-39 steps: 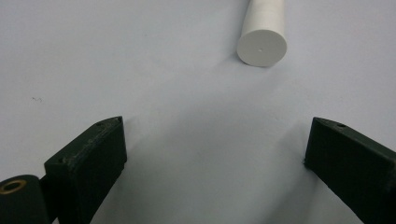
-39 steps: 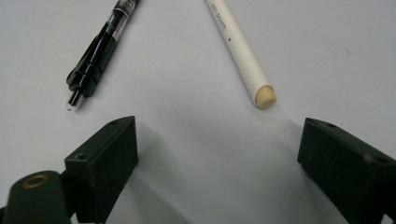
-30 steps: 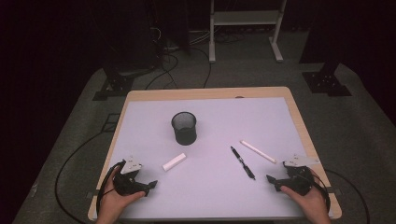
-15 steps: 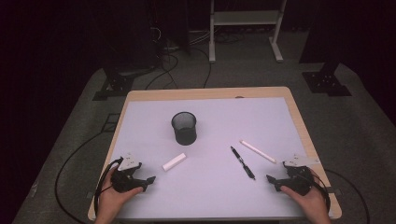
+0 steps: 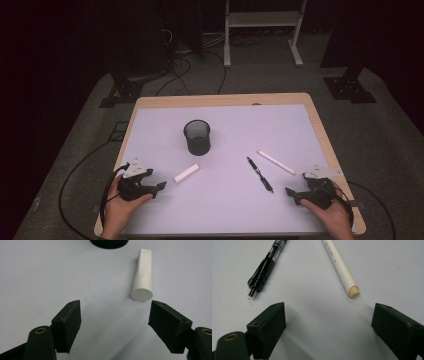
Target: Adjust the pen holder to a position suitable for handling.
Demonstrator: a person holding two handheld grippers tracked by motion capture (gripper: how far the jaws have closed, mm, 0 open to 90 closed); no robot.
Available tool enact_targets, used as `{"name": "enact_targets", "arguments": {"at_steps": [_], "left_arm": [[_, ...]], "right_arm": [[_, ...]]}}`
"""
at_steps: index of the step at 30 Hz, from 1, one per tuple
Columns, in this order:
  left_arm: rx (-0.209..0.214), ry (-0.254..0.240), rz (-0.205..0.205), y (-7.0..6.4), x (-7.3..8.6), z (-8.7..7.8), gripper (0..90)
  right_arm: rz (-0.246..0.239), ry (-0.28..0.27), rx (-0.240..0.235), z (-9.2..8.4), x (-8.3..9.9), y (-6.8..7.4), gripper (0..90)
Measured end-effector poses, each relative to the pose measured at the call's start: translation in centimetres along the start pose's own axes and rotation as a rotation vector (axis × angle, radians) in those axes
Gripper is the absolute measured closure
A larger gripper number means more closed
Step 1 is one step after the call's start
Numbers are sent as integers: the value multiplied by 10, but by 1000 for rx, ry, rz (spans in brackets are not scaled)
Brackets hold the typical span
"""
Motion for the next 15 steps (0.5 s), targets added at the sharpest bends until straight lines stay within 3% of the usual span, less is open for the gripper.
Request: {"name": "enact_targets", "arguments": {"at_steps": [5,15], "left_arm": [[7,-8,-14,0,-5,-1,283],[16,-25,-3,-1,-17,-3,337]], "right_arm": [[0,0,0,0,0,0,111],[0,0,0,0,0,0,111]]}}
Point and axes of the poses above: each handheld gripper's, and its own axes: z roughly forward along the jaws, x roughly out of its underside, y roughly to its left, the point moved 8 cm from there along z, roughly forward along the jaws, and after that the axes turned 8 degrees about y, right-handed, at the moved point
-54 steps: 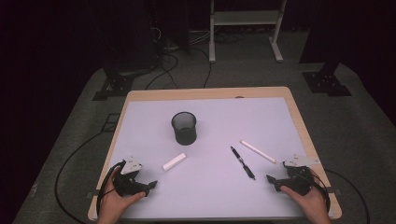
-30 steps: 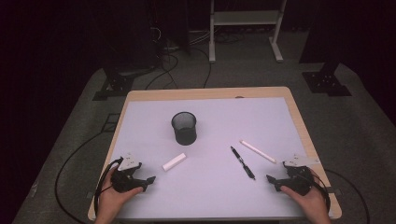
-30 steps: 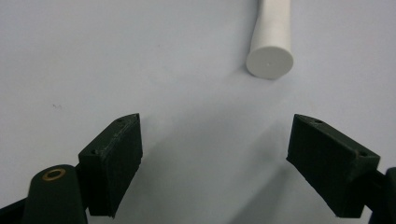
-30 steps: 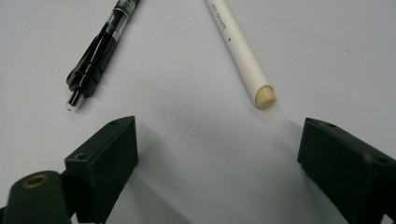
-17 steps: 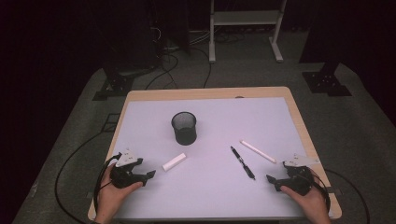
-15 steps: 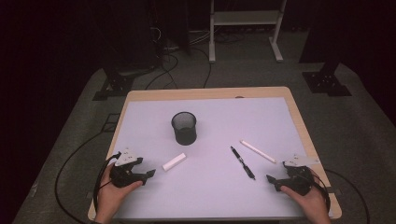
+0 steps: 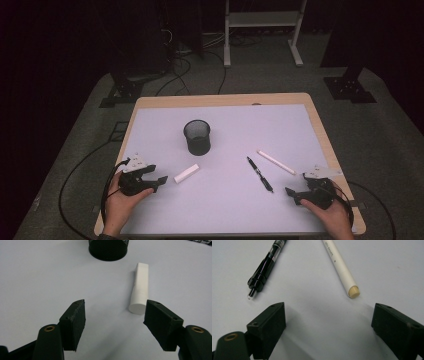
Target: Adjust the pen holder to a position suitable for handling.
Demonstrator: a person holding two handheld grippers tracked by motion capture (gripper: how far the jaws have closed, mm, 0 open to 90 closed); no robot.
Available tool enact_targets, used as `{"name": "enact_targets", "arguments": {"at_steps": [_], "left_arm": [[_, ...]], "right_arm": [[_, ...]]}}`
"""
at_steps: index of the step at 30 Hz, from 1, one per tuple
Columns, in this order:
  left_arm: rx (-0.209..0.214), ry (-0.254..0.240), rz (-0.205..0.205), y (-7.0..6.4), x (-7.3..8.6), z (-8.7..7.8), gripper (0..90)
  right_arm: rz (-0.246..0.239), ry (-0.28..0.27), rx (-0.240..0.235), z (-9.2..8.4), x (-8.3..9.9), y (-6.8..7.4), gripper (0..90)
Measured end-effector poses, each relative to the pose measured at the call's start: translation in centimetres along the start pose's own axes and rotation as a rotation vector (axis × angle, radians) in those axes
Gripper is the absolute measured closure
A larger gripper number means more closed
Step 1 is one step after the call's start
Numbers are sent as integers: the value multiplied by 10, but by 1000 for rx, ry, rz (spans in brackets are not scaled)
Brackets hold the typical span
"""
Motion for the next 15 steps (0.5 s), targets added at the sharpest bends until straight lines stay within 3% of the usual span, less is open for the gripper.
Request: {"name": "enact_targets", "arguments": {"at_steps": [15], "left_arm": [[12,-28,-12,0,-17,-2,404]], "right_arm": [[-1,0,1,0,0,0,111]]}}
Point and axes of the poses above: each handheld gripper's, and its own axes: z roughly forward along the jaws, x roughly out of its underside, y roughly to its left, the point moved 8 cm from there along z, roughly forward along the jaws, and after that the axes turned 8 degrees about y, right-handed, at the moved point
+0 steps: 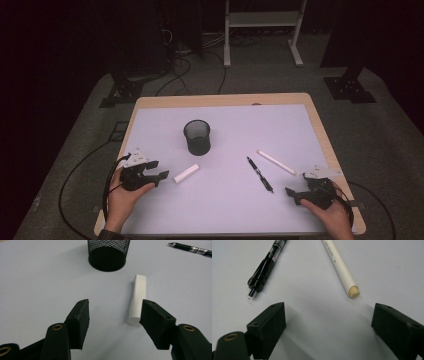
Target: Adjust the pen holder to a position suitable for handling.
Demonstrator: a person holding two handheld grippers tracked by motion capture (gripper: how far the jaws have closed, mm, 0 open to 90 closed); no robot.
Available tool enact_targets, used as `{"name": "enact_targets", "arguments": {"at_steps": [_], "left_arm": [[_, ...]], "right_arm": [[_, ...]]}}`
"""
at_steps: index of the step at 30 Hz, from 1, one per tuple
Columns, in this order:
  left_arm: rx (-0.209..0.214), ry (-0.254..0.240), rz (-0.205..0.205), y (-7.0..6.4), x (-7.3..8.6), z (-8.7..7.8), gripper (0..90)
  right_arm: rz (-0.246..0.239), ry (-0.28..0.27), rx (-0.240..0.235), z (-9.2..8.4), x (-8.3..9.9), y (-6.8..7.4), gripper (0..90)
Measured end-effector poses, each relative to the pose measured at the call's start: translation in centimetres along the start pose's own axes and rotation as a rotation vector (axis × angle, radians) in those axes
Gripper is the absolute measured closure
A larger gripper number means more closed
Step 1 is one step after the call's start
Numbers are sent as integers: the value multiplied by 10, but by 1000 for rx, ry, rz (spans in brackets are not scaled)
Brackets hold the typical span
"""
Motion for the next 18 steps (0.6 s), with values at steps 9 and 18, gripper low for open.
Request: {"name": "enact_targets", "arguments": {"at_steps": [9,18], "left_arm": [[0,9,2,0,-9,1,426],[-3,5,-2,2,-21,1,443]], "right_arm": [[0,0,0,0,0,0,111],[0,0,0,0,0,0,111]]}}
Point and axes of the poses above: each handheld gripper's, and its own axes: z roughly forward along the jaws, x roughly out of its underside, y roughly to its left, the point moved 8 cm from there along z, roughly forward along the jaws, and after that the axes turned 8 degrees about y, right-handed, at the moved point
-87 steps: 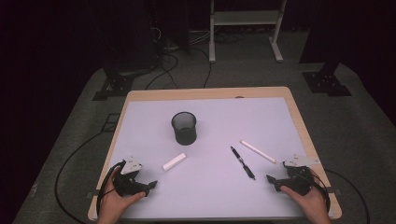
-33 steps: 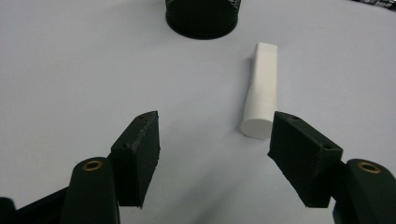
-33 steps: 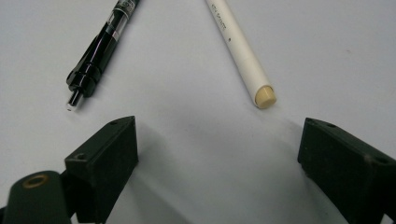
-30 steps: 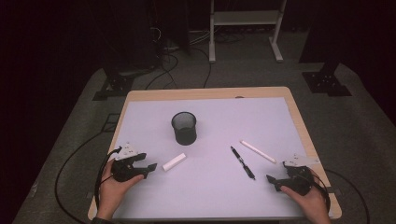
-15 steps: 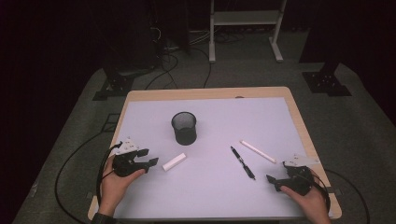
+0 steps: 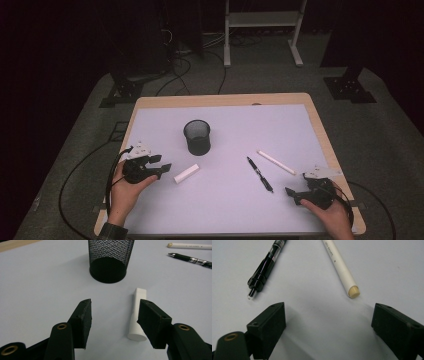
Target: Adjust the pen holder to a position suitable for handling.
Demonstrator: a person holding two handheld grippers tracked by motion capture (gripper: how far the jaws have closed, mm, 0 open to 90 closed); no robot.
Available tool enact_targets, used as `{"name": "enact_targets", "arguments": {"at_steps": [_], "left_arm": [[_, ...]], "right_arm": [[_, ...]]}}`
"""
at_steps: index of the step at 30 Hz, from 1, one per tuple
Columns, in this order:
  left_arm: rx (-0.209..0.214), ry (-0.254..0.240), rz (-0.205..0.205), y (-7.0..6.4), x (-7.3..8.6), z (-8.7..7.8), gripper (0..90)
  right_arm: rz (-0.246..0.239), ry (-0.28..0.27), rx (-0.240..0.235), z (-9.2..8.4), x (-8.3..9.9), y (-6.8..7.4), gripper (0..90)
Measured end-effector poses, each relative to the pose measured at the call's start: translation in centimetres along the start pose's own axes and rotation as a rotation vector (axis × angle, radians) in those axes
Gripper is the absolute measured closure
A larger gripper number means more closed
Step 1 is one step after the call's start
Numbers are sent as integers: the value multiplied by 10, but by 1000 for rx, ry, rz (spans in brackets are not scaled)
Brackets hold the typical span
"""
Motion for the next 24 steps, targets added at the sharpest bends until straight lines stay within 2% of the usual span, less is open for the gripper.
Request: {"name": "enact_targets", "arguments": {"at_steps": [24], "left_arm": [[7,6,10,3,-30,7,463]], "right_arm": [[0,0,0,0,0,0,111]]}}
Point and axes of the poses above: each handheld gripper's, and its own axes: z roughly forward along the jaws, x roughly out of its underside, y roughly to its left, the point moved 8 cm from there along z, roughly forward along the jaws, and after that the axes turned 8 degrees about y, right-handed, at the moved point
